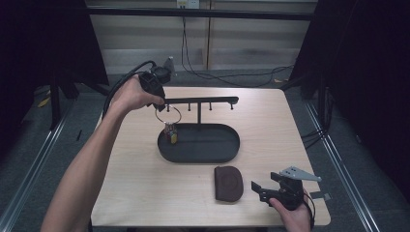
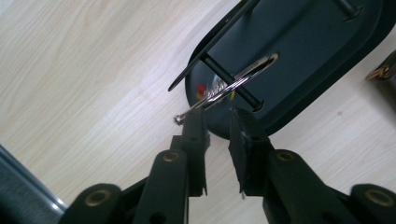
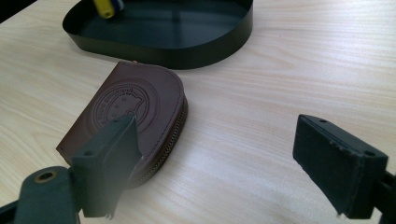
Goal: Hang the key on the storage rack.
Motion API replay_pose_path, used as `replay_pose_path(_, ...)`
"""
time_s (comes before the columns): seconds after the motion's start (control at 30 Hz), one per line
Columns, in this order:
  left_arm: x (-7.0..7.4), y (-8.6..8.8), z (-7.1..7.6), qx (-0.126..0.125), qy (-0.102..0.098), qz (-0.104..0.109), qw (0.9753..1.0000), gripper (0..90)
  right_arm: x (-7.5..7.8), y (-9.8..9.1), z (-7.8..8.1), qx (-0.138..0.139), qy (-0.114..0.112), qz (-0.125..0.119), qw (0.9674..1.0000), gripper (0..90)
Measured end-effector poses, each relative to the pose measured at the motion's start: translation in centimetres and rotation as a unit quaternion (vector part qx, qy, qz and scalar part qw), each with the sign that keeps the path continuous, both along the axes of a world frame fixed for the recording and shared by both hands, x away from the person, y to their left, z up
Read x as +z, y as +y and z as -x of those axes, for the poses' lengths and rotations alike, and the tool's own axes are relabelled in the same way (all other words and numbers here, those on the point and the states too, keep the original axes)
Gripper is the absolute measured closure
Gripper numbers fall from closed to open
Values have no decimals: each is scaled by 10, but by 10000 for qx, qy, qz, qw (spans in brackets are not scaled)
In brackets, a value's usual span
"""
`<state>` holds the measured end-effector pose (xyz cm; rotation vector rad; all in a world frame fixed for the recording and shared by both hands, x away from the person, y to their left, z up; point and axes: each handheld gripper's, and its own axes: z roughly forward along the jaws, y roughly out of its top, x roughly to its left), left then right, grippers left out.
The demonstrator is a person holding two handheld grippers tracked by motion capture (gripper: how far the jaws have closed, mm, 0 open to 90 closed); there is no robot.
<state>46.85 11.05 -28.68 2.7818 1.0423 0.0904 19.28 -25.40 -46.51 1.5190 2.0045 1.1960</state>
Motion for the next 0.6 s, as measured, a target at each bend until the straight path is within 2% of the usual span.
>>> replay_pose_path(0.2,4,12,5,117,97,283,9995,699,0,1,0,-22,25,2,10000,144)
replay_pose_path(0.23,5,15,5,177,192,366,9990,682,0,1,0,-12,27,10,10000,144)
replay_pose_path(0.37,6,22,10,265,221,635,9974,658,0,1,-1,-16,40,0,10000,144)
replay_pose_path(0.5,6,26,17,285,94,710,9970,641,0,1,-1,-34,39,-6,10000,144)
replay_pose_path(0.6,4,28,24,239,118,693,9972,600,-1,1,-2,-43,47,11,10000,144)
